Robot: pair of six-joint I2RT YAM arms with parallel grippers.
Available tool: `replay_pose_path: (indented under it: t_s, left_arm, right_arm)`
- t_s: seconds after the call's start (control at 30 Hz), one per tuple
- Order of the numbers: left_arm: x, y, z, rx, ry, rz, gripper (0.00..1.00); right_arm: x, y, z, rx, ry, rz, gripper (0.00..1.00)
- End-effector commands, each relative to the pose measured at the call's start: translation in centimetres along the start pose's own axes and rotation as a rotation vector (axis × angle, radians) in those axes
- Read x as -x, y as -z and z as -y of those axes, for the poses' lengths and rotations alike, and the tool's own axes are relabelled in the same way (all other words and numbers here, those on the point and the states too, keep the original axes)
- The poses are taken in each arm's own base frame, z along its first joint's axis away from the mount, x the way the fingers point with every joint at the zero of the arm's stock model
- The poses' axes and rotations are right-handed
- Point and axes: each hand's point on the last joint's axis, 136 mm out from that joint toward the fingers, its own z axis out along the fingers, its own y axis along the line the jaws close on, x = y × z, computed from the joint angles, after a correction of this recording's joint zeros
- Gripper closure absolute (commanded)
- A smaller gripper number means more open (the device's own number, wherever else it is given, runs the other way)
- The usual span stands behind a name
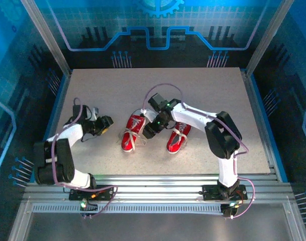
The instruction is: Tie the shoes
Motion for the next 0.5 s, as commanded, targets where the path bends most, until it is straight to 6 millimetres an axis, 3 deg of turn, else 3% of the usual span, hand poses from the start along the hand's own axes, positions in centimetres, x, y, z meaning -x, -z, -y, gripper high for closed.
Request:
replay_pose_path:
  t_s: [0.0, 0.2, 0.47]
  left_arm:
    - [3.5, 5.0, 3.4, 0.03, -0.145, 0.126, 0.44]
    - [5.9, 10.6, 7.5, 0.035, -0.28, 0.247, 0.41]
    - [4.6, 12.1, 9.5, -0.058, -0.361, 0.289, 0.34]
  right_arm:
    - [2.6, 6.4, -0.4, -0.07, 0.047, 0.113, 0.37]
    - [2.3, 12.9, 0.6, -0.212, 0.047, 0.226, 0.35]
    - [-3.7, 17.8, 3.6, -0.389, -0.051, 0.305, 0.32]
